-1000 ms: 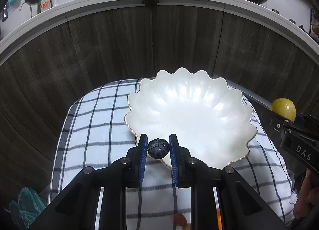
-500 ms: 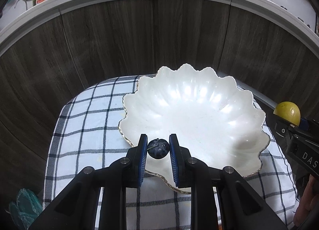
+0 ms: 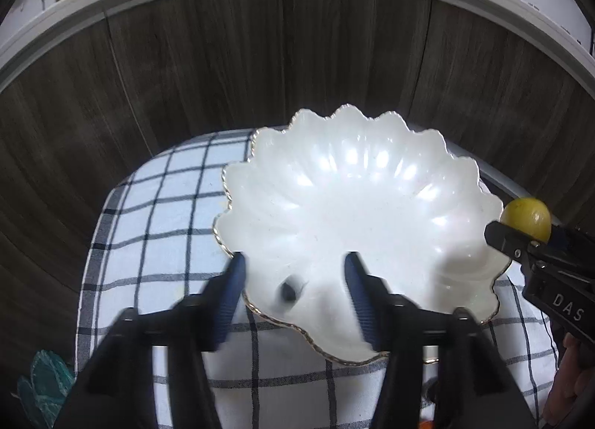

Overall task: Organize fruits
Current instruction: 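Drop the blueberry into the white bowl with the left tool while the right tool carries the fruit over it, then open the right tool to drop the yellow-green fruit into the bowl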

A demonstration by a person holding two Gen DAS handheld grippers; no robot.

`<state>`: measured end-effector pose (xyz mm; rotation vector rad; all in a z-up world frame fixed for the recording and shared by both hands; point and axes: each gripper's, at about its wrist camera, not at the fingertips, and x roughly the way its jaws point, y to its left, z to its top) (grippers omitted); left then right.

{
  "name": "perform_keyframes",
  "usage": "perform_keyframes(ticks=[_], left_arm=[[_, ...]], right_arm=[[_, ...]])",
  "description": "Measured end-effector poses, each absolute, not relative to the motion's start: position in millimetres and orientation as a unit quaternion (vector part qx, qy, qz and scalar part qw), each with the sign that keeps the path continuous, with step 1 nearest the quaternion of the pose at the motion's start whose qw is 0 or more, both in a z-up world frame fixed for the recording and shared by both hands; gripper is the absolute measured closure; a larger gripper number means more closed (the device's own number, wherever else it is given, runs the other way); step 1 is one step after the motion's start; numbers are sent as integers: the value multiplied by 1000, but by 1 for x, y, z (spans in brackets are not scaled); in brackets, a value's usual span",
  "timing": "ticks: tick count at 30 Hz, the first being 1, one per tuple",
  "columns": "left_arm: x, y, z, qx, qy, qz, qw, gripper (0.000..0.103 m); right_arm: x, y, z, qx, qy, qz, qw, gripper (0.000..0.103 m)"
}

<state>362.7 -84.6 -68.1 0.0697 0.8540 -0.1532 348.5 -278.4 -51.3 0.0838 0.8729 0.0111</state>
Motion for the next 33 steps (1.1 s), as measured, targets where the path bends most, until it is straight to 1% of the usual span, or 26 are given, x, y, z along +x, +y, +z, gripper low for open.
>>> perform_keyframes(ticks=[1,2,3,4,5,6,8,10,12,33], left_arm=[[362,-84,-68,35,413,-72,907,45],[363,-84,-68,37,416,-70,906,44],[363,-83,-68,37,418,-68,905,42],[363,-81,-68,37,418,-67,905,40],[362,-80,-67,36,417,-64,906,38],[362,-78,-66,35,415,-61,907,34],[360,-76,-63,35,410,-56,910,28],[358,-74,-59,34,405,-50,912,18],[355,-72,-55,33,399,-47,915,16],[317,-42,-30,20,389,-36,920,15]], right_arm=[[349,-278,-52,40,426,4,904,52],[350,-279,-53,42,427,3,903,47],[349,-279,-52,41,424,0,905,39],[348,-279,-50,39,420,-5,907,34],[347,-279,-48,36,413,-13,910,25],[346,-280,-45,35,407,-18,913,21],[343,-279,-39,30,395,-27,918,21],[342,-278,-33,22,388,-31,921,21],[339,-277,-30,19,383,-30,923,21],[309,-266,-10,24,375,-21,927,21]])
